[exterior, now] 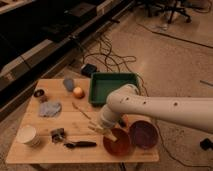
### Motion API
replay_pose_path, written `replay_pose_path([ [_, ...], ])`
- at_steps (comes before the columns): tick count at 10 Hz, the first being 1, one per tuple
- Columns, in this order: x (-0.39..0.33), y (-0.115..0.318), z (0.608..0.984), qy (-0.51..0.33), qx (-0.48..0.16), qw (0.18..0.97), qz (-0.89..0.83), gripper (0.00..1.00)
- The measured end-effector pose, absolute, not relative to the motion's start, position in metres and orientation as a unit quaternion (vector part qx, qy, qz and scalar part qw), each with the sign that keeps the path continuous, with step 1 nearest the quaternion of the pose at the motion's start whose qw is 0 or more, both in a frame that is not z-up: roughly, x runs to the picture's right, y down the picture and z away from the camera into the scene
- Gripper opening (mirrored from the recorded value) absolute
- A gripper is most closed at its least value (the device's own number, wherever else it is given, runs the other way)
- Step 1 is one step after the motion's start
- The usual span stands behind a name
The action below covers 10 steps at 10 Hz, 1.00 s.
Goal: Place banana in red bowl
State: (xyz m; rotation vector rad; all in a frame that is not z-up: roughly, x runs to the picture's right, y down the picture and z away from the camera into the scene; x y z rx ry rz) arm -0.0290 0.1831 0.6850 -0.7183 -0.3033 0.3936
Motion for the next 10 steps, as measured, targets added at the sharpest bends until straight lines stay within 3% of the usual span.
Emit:
replay_pose_path([
  [10, 0.001, 0.197, 0.684, -0.139, -0.349, 0.900, 0.222, 0.00],
])
